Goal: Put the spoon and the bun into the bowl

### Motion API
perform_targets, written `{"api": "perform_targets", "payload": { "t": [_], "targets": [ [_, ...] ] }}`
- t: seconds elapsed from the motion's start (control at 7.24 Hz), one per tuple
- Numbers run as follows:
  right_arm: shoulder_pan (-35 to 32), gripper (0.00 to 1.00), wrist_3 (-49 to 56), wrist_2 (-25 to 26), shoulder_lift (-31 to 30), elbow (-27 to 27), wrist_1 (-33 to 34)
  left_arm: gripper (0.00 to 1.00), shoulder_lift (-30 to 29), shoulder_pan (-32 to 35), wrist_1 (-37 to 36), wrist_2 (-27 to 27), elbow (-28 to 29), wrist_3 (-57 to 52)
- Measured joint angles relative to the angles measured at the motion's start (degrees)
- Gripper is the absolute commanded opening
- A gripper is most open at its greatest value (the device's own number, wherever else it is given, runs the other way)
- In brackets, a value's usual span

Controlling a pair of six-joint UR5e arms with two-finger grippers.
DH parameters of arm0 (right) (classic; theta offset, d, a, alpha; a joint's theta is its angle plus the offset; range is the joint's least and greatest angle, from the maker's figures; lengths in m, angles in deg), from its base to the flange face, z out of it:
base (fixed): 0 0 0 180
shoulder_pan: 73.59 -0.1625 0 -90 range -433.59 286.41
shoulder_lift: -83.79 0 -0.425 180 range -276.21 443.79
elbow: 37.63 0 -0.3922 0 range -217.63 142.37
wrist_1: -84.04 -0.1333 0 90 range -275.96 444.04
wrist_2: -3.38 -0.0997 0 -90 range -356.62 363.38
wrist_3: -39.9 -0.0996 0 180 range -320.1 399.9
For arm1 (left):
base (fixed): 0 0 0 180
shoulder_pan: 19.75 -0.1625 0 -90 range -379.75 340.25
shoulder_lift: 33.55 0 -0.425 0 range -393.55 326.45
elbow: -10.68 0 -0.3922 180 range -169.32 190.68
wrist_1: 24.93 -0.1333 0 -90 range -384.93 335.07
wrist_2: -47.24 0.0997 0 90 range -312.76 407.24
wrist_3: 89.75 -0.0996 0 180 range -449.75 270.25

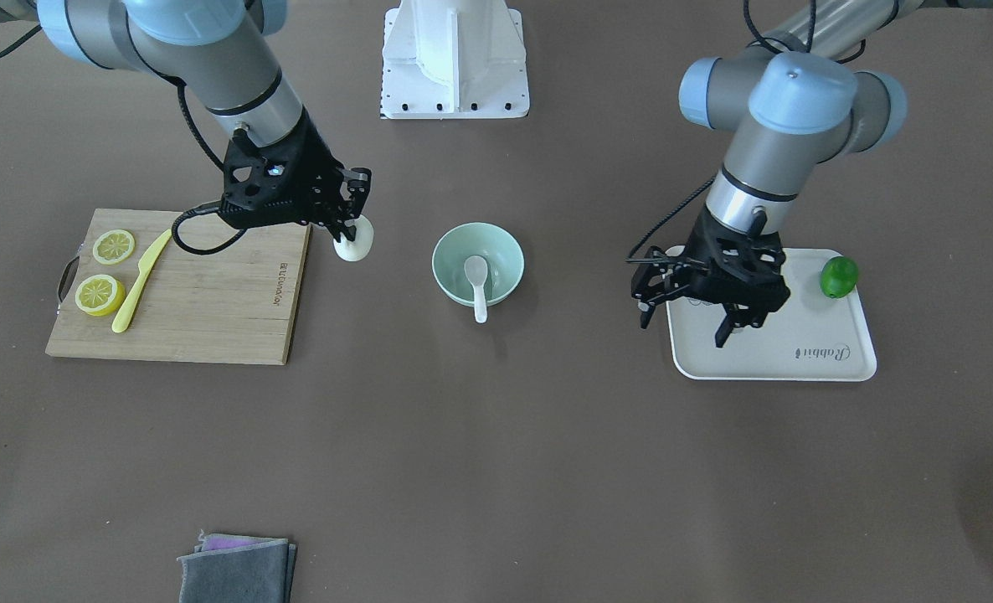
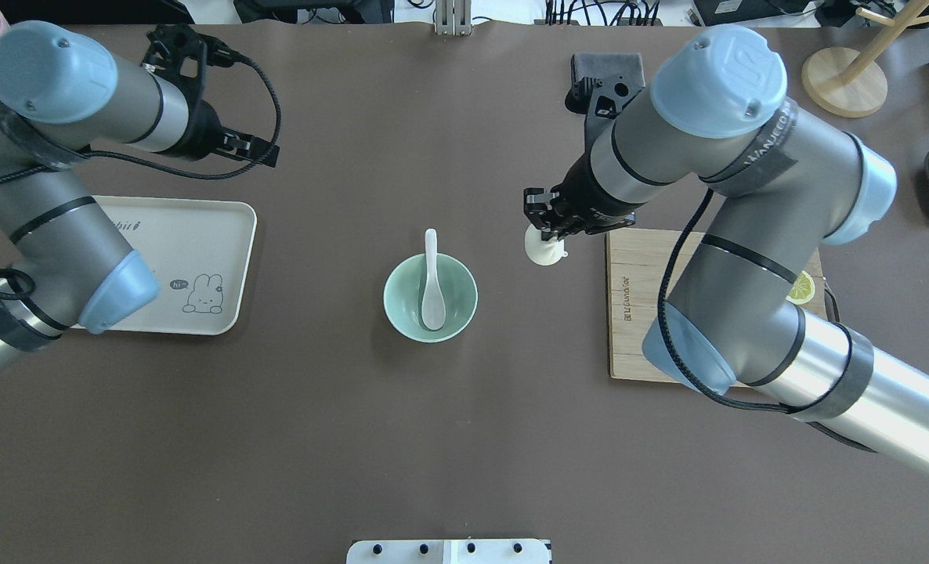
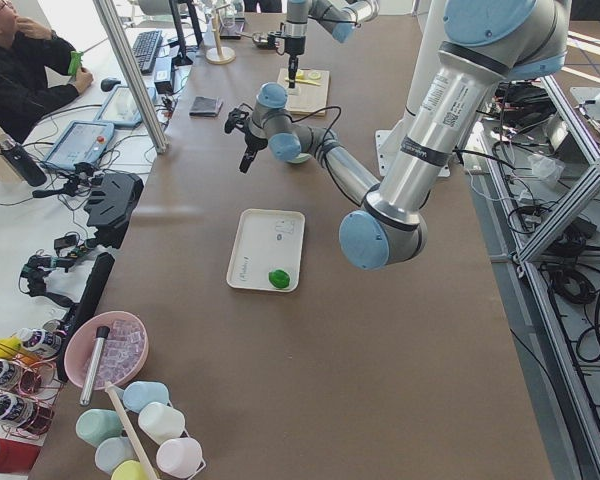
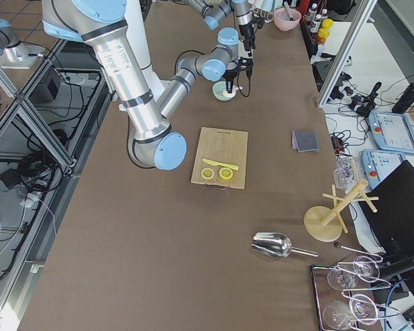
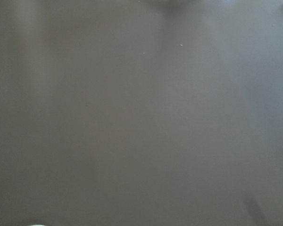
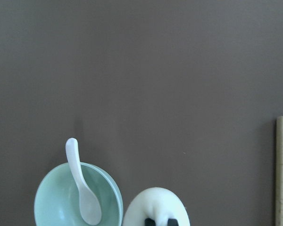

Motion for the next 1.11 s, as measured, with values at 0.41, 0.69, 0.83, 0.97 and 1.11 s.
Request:
{"api": "perform_targets", "payload": {
  "t": [0.41, 0.69, 0.83, 0.97, 1.11],
  "targets": [
    [3.95, 0.0, -0.18, 4.21, 9.2, 10.49, -2.15, 0.98, 4.76, 6.34, 0.2, -0.46, 0.08, -5.62],
    [7.28, 0.0, -1.74, 6.18, 10.04, 12.67, -4.42, 0.98, 5.22, 7.53, -0.22, -0.51, 0.43, -6.43],
    [8.83, 0.0, -2.11, 7.33, 10.08, 12.94, -4.72, 0.98, 5.61, 8.13, -0.28, -0.5, 0.46, -7.58],
    [9.94, 0.52, -2.24, 8.2, 10.09, 13.04, -4.84, 0.98, 6.5, 9.01, -0.29, -0.49, 0.49, -9.26],
    [10.56, 1.0, -2.3, 8.79, 10.08, 13.1, -4.9, 0.98, 7.45, 10.06, -0.3, -0.51, 0.63, -10.57]
  ]
}}
